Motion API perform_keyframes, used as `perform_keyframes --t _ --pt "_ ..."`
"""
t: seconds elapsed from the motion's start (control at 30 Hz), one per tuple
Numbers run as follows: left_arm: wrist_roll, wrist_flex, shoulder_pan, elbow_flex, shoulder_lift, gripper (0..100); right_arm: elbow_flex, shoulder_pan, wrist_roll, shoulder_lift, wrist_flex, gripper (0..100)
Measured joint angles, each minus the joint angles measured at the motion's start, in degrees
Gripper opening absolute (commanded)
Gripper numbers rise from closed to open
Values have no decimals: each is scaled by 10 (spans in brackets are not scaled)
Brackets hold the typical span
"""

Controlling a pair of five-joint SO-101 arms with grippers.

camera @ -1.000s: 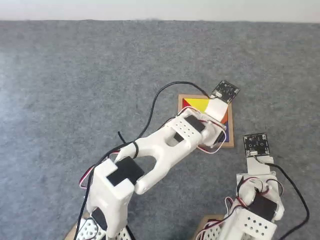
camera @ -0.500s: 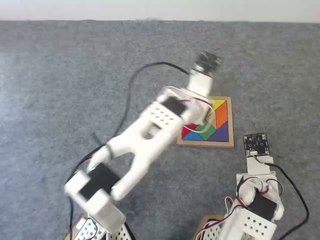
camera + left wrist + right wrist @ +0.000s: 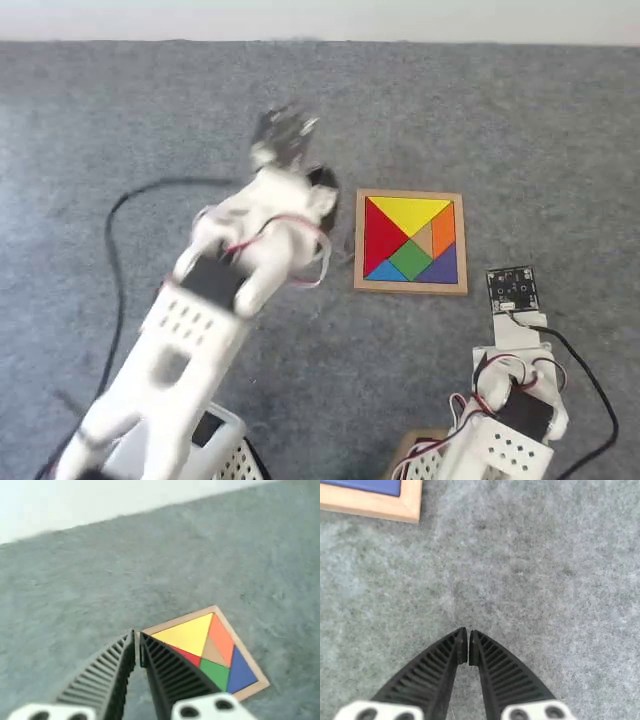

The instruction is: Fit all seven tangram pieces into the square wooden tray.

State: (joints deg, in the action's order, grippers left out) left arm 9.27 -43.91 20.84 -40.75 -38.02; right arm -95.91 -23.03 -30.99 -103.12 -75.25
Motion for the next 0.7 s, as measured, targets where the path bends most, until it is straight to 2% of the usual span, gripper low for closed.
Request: perform_keyframes --t 0.23,0.53,0.7 --pt "-4 2 -55 -209 -240 15 0 0 0 0 0 30" --pt "-5 125 -160 -503 -484 15 0 0 0 0 0 30" --pt "-7 110 -180 -563 -582 15 0 0 0 0 0 30"
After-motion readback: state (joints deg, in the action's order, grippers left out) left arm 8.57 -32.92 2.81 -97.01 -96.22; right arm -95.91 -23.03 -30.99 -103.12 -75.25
